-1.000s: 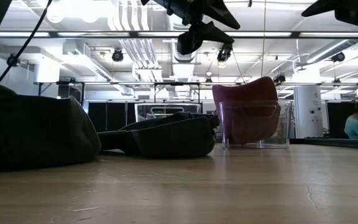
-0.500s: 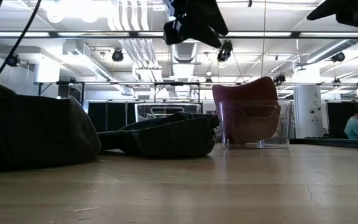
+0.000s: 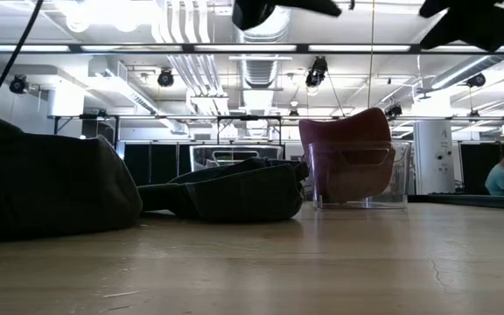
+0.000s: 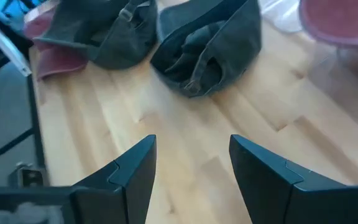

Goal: Pick & Place hat
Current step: Put the red cap into the right transparent bin

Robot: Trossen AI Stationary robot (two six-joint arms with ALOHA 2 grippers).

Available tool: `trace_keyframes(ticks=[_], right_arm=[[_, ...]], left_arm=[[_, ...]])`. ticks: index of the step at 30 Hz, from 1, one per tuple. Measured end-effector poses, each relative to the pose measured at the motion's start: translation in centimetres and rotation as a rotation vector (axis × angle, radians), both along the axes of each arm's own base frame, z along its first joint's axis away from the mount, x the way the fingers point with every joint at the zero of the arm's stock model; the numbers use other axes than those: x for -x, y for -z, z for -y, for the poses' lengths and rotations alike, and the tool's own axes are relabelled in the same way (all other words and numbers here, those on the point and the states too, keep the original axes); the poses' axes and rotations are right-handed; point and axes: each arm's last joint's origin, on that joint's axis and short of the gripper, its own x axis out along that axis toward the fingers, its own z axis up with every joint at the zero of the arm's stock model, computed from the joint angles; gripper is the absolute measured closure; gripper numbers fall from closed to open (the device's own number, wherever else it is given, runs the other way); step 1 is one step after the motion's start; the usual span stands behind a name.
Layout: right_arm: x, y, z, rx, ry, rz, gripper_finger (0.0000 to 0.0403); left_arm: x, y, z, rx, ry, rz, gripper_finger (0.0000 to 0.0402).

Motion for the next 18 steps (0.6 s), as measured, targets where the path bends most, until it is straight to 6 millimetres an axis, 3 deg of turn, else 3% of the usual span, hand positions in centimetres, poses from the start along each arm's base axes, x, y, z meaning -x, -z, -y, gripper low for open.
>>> trace_keyframes(ticks=[10,18], right_arm=[[-0.7,0.2,0.6,-0.028,-0.045,-0.052,0.0204],[-1.8,1.4,-0.8,-0.112,-0.109,-0.091,0.0204]], left_arm=[[1.4,0.3,3.6,-0.024,-0.016,-0.026,0.0264],[4.8,2.2,7.5,-0.022,0.030,-0.258,0.0264]])
